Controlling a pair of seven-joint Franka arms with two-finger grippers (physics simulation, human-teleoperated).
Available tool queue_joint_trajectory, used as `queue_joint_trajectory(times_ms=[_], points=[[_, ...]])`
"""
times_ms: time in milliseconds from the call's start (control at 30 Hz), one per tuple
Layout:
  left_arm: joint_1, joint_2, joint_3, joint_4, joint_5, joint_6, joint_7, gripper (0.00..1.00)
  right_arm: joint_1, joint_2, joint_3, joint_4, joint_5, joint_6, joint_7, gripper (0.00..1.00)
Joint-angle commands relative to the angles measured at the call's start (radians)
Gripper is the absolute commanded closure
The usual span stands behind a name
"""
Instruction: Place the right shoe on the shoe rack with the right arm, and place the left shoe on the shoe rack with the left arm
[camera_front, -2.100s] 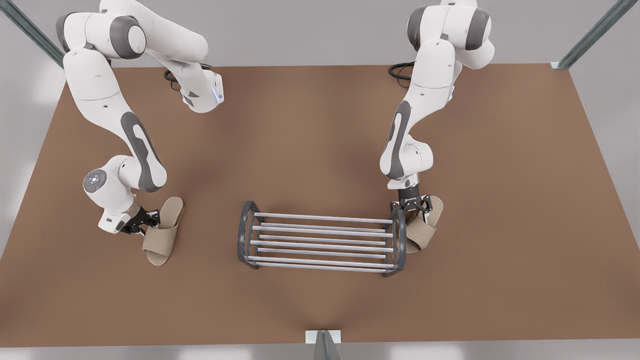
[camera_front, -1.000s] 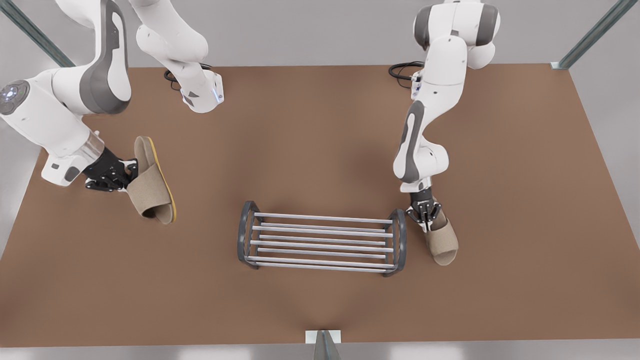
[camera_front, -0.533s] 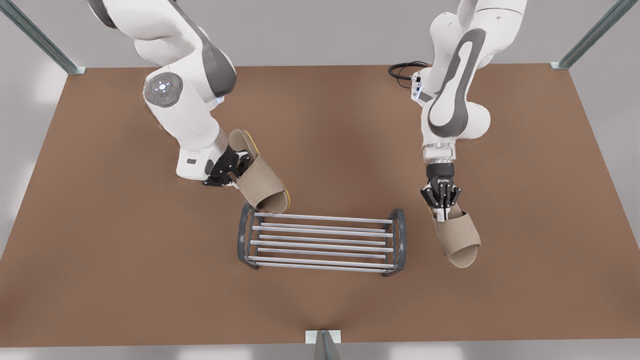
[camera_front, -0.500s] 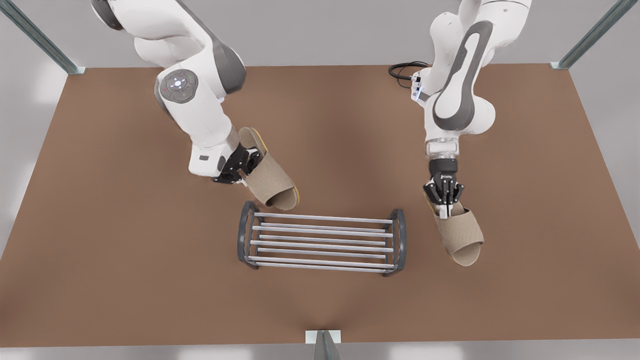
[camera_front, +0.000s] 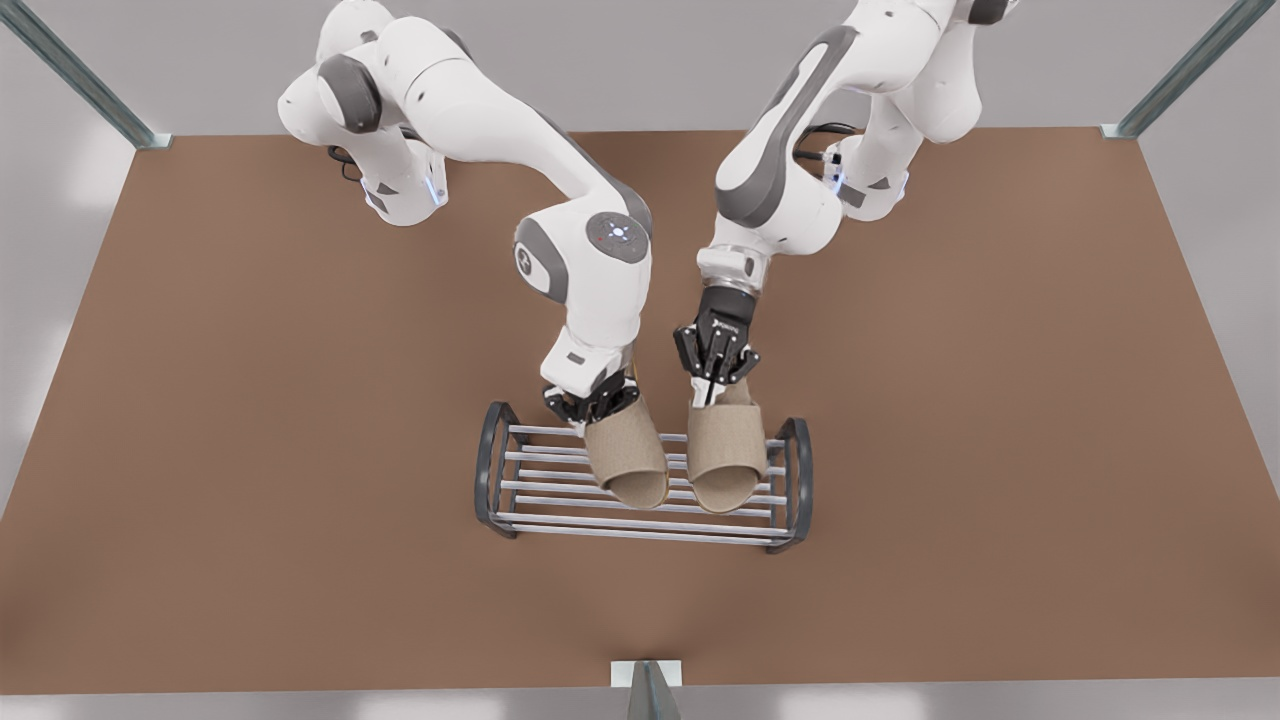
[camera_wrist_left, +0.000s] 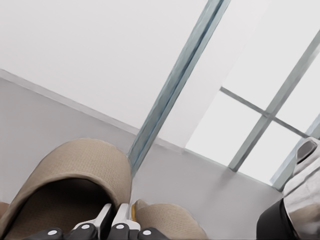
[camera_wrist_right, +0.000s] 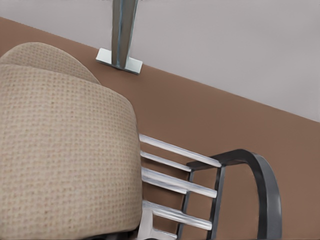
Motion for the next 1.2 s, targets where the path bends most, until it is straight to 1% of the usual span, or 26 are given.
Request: queue_joint_trajectory(times_ms=[0,233,300,400,567,667,700,733,767,933,967,1000,1033,1067,1100,1133,1167], points=[[0.015,0.028,0.0,0.012,-0.045,-0.008,-0.474,0.79,0.003,0.016,-0.008,0.003,-0.018,0.068,0.462,0.79],[0.052,0.122,0.002,0.026,-0.064,0.002,-0.473,0.79,0.003,0.05,-0.006,-0.02,-0.09,0.088,0.482,0.79],[0.081,0.182,0.0,0.058,-0.064,0.006,-0.473,0.79,0.005,0.053,-0.003,-0.033,-0.103,0.089,0.485,0.79],[0.089,0.223,-0.001,0.086,-0.067,0.008,-0.482,0.79,0.01,0.077,-0.003,-0.047,-0.149,0.124,0.507,0.79],[0.105,0.305,-0.006,0.149,-0.101,0.028,-0.482,0.79,0.006,0.104,-0.003,-0.057,-0.192,0.132,0.505,0.79],[0.132,0.324,-0.026,0.158,-0.102,0.034,-0.482,0.79,0.006,0.104,-0.003,-0.06,-0.192,0.132,0.505,0.79],[0.135,0.332,-0.03,0.16,-0.102,0.034,-0.482,0.79,0.006,0.104,-0.002,-0.063,-0.217,0.132,0.505,0.13],[0.135,0.338,-0.029,0.17,-0.099,0.034,-0.471,0.2,0.006,0.099,0.003,-0.073,-0.235,0.144,0.504,0.0],[0.141,0.34,-0.03,0.169,-0.097,0.035,-0.473,0.0,0.01,0.099,0.003,-0.08,-0.237,0.154,0.504,0.0],[0.141,0.334,-0.029,0.167,-0.097,0.049,-0.479,0.0,0.013,0.09,0.009,-0.109,-0.242,0.144,0.488,0.0],[0.141,0.331,-0.027,0.167,-0.097,0.058,-0.479,0.0,-0.004,0.044,0.046,-0.111,-0.229,0.124,0.442,0.0],[0.141,0.314,-0.027,0.157,-0.094,0.071,-0.479,0.0,-0.059,-0.086,0.126,-0.111,-0.07,-0.013,0.427,0.0],[0.139,0.286,-0.026,0.134,-0.093,0.077,-0.479,0.0,-0.102,-0.212,0.119,-0.111,0.093,-0.149,0.343,0.0],[0.133,0.263,-0.024,0.115,-0.093,0.077,-0.476,0.0,-0.162,-0.321,0.112,-0.114,0.199,-0.282,0.26,0.0],[0.135,0.252,-0.024,0.114,-0.097,0.087,-0.474,0.0,-0.184,-0.453,0.112,-0.165,0.203,-0.408,0.232,0.0],[0.135,0.235,-0.023,0.115,-0.107,0.103,-0.474,0.0,-0.21,-0.51,0.113,-0.165,0.202,-0.523,0.183,0.0],[0.096,0.222,-0.023,0.144,-0.397,0.074,-0.471,0.0,-0.345,-0.525,0.113,-0.177,0.208,-0.601,0.048,0.0]])
